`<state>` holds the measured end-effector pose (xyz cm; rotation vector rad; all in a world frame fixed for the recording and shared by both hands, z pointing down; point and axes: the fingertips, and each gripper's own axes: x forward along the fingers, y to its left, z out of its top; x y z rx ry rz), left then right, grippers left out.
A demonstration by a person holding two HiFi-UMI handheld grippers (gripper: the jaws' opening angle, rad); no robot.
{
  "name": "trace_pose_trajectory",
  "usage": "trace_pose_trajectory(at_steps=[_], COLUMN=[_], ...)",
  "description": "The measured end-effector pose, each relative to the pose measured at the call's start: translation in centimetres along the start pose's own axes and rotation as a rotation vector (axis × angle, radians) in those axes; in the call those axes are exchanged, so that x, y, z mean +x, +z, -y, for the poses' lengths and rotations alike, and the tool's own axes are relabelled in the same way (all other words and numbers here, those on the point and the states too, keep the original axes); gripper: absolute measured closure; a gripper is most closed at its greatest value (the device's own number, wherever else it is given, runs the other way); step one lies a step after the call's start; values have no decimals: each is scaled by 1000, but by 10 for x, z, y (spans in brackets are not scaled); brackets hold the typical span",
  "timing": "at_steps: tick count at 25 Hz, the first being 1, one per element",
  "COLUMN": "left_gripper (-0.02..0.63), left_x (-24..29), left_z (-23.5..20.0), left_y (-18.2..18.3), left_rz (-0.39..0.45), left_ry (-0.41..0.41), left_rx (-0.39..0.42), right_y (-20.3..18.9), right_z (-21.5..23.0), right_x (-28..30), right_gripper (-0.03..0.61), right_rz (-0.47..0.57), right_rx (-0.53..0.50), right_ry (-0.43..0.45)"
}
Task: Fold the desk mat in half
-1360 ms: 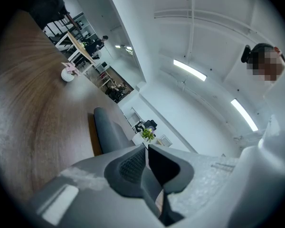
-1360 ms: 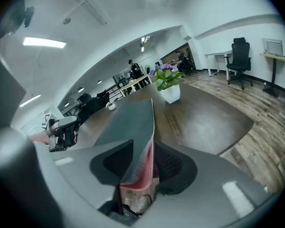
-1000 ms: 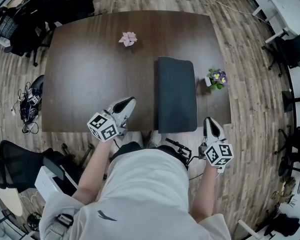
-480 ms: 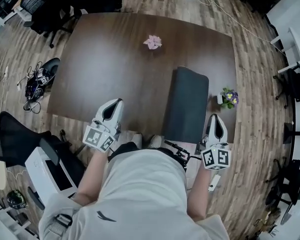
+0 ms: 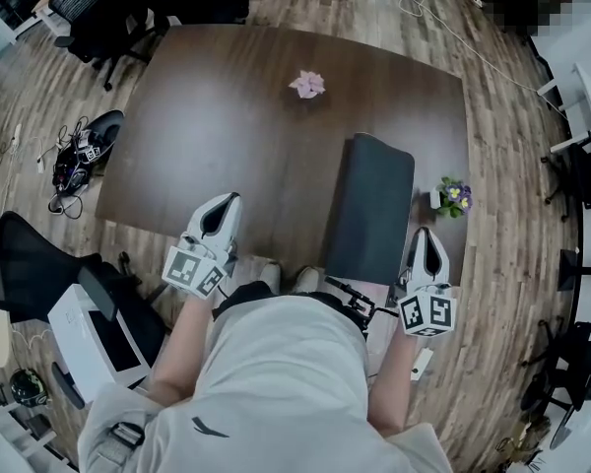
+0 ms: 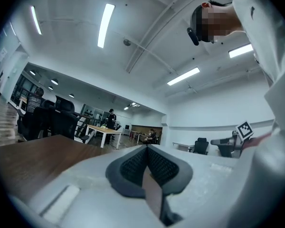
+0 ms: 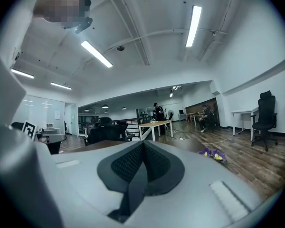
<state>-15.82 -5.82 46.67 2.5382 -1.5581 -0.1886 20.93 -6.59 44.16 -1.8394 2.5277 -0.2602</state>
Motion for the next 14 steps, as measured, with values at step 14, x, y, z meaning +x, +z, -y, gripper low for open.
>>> trace_pose_trajectory(at_steps=[14], left_gripper=[609], left_x=[8], left_z=[10], left_y=[-6], left_rz=[-45], left_ry=[-21], left_rx=[55], right_y=[1], right_z=[14], right_x=[-13], right_gripper=[580], right_rz=[23], right_rx=[55], right_ry=[-6])
